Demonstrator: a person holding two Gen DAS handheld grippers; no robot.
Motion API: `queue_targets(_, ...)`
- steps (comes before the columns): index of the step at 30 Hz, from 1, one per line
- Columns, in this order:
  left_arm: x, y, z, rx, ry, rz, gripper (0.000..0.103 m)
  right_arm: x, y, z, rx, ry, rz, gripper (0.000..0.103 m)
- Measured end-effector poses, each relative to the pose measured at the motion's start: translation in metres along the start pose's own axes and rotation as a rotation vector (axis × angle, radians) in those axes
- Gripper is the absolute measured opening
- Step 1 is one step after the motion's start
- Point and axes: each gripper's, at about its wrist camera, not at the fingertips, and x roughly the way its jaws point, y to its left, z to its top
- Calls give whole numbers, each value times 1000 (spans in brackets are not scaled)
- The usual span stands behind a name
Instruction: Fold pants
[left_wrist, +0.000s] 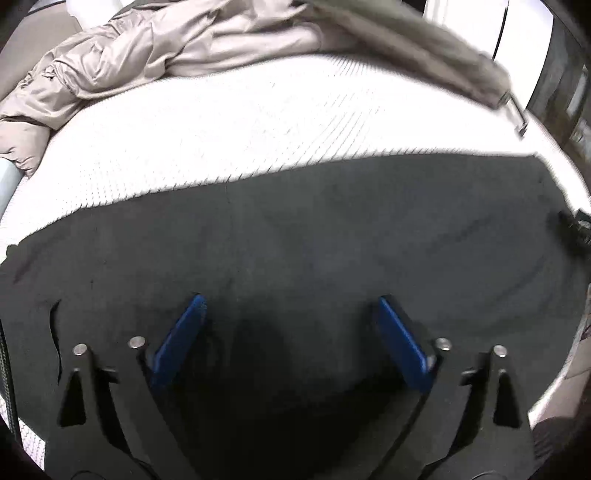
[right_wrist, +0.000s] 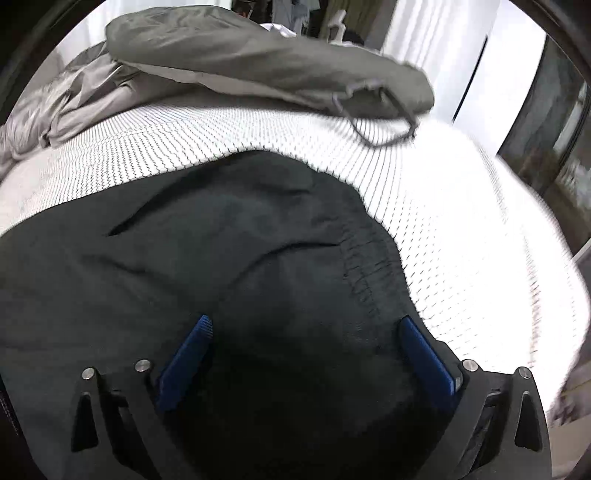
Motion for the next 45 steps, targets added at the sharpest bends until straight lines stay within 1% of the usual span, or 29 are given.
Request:
queue_targets(1,-10,-4,7,-6,-33,-32,92,-7,1,3,-4,-22,23,102)
queue_targets(4,-6,-30,28,21,-71,-59,93,-33,37,12,-43,-61,112,102)
queue_targets(7,21,-58,40,109,-42,-78,93,-27,89,21,-157,-47,228,102)
queue_targets(8,33,-64,40,138,-20,-63,92,-22,108,19,-196,-33,256,102)
queue_targets(9,48,-65,38,156,19,-27,93,1,118,17,-251,8,269,101)
queue_targets(11,56,-54,35,132,20,-54,97,19,118,14,-268,39,262,101)
queue_targets(12,56,-46,33,118,14,-56,97,21,100,15,-208,35,266,101)
queue_targets(13,56,-36,33,107,15,-28,99,28,81,17,-164,37,215,101)
queue_targets(15,54,-13,31,60,6,6,101,41,37,23,-70,26,45,97)
queue_targets(17,55,7,31,-21,18,35,100,52,14,21,5,52,168,97)
queue_targets(20,46,8,37,-28,0,55,88,36,34,24,-80,30,67,97)
queue_targets(22,38,-7,43,-21,-30,4,88,17,50,32,-103,-23,54,97)
queue_targets(24,40,-31,51,8,-42,-59,88,13,74,53,-114,-55,126,97)
queue_targets(26,51,-62,53,83,-22,-97,88,15,107,61,-174,-69,194,98)
queue_targets(27,58,-68,53,108,-4,-96,88,25,127,64,-213,-60,239,98)
queue_targets(29,72,-71,51,120,19,-60,90,52,151,62,-243,35,277,97)
queue_targets(30,73,-67,52,113,15,-69,90,68,151,61,-240,72,282,97)
queue_targets(32,70,-55,53,95,9,-64,91,72,129,63,-198,73,297,97)
queue_targets(33,71,-49,54,86,8,-53,91,71,112,63,-181,61,211,97)
queue_targets(35,74,-32,56,53,10,-47,92,82,56,64,-111,40,-67,98)
queue_targets(36,80,-25,59,46,12,-46,92,93,17,61,-22,61,-126,98)
queue_targets(37,79,-21,59,40,10,-39,92,97,-6,55,50,78,-90,98)
queue_targets(38,77,-20,59,35,8,-27,90,95,-29,50,122,68,-18,98)
queue_targets(39,74,-21,59,26,7,-13,87,90,-35,49,132,53,-9,98)
queue_targets(40,67,-24,58,15,6,-18,78,81,-38,50,124,36,-12,98)
queue_targets(42,51,-38,56,20,-6,-113,77,54,-29,46,84,-3,32,98)
queue_targets(43,42,-53,52,48,-21,-168,78,41,-16,45,53,-22,91,98)
queue_targets(44,40,-64,48,76,-21,-183,81,31,-2,40,2,-29,172,98)
queue_targets(45,40,-79,43,112,-13,-192,82,23,11,32,-37,-28,214,98)
